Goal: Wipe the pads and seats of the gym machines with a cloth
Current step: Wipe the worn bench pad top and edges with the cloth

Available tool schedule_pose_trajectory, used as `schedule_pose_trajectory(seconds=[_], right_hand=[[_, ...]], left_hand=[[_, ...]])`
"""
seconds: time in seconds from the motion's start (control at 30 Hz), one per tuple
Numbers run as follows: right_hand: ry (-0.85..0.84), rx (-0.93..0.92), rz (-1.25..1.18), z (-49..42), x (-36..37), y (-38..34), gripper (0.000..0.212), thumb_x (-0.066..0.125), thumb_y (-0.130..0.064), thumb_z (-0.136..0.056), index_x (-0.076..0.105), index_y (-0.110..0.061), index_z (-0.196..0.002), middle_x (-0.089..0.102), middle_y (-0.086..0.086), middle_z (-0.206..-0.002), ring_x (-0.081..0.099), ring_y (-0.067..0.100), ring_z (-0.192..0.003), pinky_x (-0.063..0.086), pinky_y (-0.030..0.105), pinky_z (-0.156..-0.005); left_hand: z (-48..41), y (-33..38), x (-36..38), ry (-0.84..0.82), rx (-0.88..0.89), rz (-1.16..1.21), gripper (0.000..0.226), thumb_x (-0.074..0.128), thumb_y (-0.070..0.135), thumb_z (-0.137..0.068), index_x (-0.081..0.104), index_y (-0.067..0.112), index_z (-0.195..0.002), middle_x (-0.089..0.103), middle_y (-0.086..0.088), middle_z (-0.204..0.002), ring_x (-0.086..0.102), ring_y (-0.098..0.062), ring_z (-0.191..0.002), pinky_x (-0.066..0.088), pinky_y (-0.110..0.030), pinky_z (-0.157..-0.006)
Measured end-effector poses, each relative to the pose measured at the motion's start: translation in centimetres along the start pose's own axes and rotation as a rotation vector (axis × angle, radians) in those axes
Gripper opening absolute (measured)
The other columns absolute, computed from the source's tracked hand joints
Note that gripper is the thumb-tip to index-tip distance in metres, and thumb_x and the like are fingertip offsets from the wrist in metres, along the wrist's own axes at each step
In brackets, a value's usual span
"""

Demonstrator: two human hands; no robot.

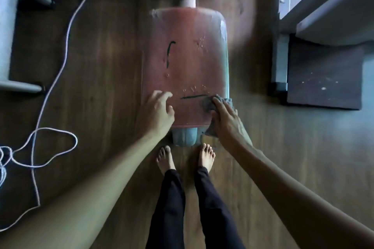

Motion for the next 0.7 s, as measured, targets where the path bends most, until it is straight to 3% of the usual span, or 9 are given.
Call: schedule_pose_trajectory(seconds=[0.13, 0.27, 0.37, 0.5, 0.7], right_hand=[[0.124, -0.073, -0.007, -3.9, 4.0, 3.7, 0.049, 0.038, -0.026, -0.106, 0.030, -0.012, -0.152, 0.019, 0.010, -0.162, 0.008, 0.027, -0.152, 0.005, 0.045, -0.123], [0.213, -0.130, 0.217, -4.4, 6.5, 5.7, 0.056, 0.028, -0.035, -0.106, 0.017, -0.012, -0.156, -0.002, 0.012, -0.164, -0.009, 0.030, -0.151, -0.007, 0.046, -0.121], [0.266, -0.109, 0.343, -4.9, 7.2, 5.4, 0.061, 0.026, -0.040, -0.106, 0.011, -0.010, -0.156, -0.011, 0.010, -0.164, -0.015, 0.028, -0.150, -0.011, 0.049, -0.119], [0.309, -0.125, 0.243, -6.7, 7.2, 4.7, 0.057, 0.027, -0.037, -0.107, 0.007, -0.019, -0.157, -0.004, 0.005, -0.165, -0.011, 0.025, -0.151, -0.007, 0.045, -0.122], [0.432, -0.169, 0.251, -8.9, 6.6, 3.2, 0.048, 0.031, -0.030, -0.108, 0.028, -0.019, -0.154, 0.013, 0.001, -0.164, 0.004, 0.027, -0.152, 0.005, 0.048, -0.123]], left_hand=[[-2.7, -3.4, 4.0, 0.162, 0.121, -0.037, 0.037, 0.054, 0.011, -0.087, 0.063, 0.008, -0.123, 0.055, -0.014, -0.132, 0.055, -0.032, -0.122, 0.046, -0.045, -0.104], [-5.4, -5.6, 6.9, 0.190, 0.208, -0.238, 0.050, 0.047, 0.027, -0.095, 0.049, 0.013, -0.143, 0.041, -0.013, -0.153, 0.033, -0.034, -0.145, 0.029, -0.050, -0.118], [-5.9, -6.6, 8.0, 0.187, 0.221, -0.324, 0.055, 0.037, 0.036, -0.101, 0.037, 0.016, -0.152, 0.030, -0.011, -0.161, 0.022, -0.032, -0.151, 0.018, -0.052, -0.122], [-5.3, -7.1, 8.7, 0.247, 0.234, -0.434, 0.054, 0.031, 0.037, -0.106, 0.030, 0.017, -0.155, 0.025, -0.009, -0.163, 0.019, -0.028, -0.152, 0.014, -0.048, -0.124], [-5.2, -7.1, 8.6, 0.235, 0.230, -0.462, 0.054, 0.031, 0.037, -0.107, 0.028, 0.016, -0.156, 0.024, -0.009, -0.164, 0.017, -0.028, -0.153, 0.015, -0.048, -0.123]])
Point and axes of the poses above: each hand's wrist, its own z-axis away from the middle knuckle, its own x-axis out of the palm, y = z × x, the point moved 7 cm from there along -z, towards the middle knuckle
